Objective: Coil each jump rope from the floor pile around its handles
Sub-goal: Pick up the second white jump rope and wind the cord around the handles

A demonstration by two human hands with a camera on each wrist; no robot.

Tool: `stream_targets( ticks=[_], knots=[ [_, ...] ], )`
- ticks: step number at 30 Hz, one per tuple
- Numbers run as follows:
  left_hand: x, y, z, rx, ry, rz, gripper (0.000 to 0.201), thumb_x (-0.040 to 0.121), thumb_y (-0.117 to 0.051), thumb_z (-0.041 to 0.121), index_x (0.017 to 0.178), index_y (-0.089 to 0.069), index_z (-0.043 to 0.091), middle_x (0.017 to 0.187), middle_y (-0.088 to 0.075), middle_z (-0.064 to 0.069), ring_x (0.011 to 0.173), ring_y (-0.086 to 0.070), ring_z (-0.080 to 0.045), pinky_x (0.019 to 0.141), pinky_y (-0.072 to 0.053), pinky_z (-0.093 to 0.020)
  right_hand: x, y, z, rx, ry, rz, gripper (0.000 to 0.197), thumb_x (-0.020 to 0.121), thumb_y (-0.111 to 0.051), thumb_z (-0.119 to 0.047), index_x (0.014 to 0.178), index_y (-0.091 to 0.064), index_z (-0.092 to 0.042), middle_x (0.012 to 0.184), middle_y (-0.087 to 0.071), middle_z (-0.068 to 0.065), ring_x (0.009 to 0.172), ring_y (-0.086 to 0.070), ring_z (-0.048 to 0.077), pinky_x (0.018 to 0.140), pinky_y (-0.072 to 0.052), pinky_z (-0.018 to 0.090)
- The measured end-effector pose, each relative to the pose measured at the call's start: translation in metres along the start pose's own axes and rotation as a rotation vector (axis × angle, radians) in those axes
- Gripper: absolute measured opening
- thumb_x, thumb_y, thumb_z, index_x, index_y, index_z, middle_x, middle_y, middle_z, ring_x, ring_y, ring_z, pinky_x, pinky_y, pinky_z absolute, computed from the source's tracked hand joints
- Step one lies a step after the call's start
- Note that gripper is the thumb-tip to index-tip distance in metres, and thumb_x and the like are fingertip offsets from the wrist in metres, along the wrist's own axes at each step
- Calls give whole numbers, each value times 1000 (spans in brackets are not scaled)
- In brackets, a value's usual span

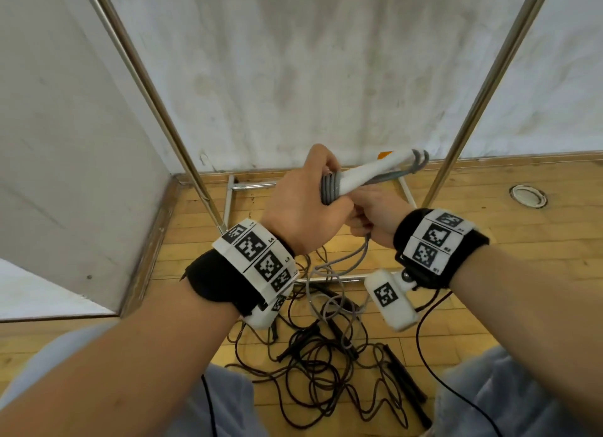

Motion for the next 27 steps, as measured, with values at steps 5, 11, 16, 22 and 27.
stream_targets(
  ticks=[5, 11, 16, 22, 27],
  knots=[
    [10, 10, -20, 91, 115, 47, 31, 81, -56, 26, 108, -41, 34, 70, -57, 7, 53, -51, -7, 44, -32, -21, 2, -12, -5, -315, 124, 117, 28, 100, -39, -22, 80, -55, -12, 53, -39, -3, 43, -28, 10, 42, -23, 23],
    [17, 22, -26, 101, 159, 91, 27, 84, -59, 25, 99, -36, 30, 72, -51, 10, 56, -50, -6, 46, -30, -22, -10, -24, -22, -715, 332, 182, 24, 100, -39, -26, 82, -53, -21, 65, -47, -9, 59, -42, 11, 59, -33, 28],
    [16, 21, -7, 32, 26, 47, 29, 85, -59, 18, 99, -36, 29, 72, -50, 9, 54, -50, 0, 43, -33, -14, -10, -30, -12, -843, 209, 91, 24, 97, -46, -22, 75, -55, -20, 70, -54, 1, 64, -47, 17, 64, -39, 33],
    [20, 32, -6, -85, 13, 123, 29, 86, -58, 16, 102, -36, 26, 72, -48, 10, 53, -48, -2, 47, -37, -17, -8, -37, -7, -575, 84, 11, 19, 95, -49, -32, 87, -54, -16, 73, -49, -1, 68, -49, 15, 77, -49, 36],
    [23, 47, -40, 346, 79, 135, 29, 85, -60, 25, 105, -38, 24, 79, -46, 9, 64, -50, -17, 51, -33, -29, -12, -32, -23, -699, 206, 144, 25, 98, -41, -34, 85, -52, -15, 69, -46, -5, 56, -39, 9, 56, -33, 25]
  ],
)
Point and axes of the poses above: each hand's wrist, its own x-axis towards the middle knuckle, its own y-axis out of the back of the hand, z = x × y, the point moved 8 cm from there along x, towards the middle knuckle
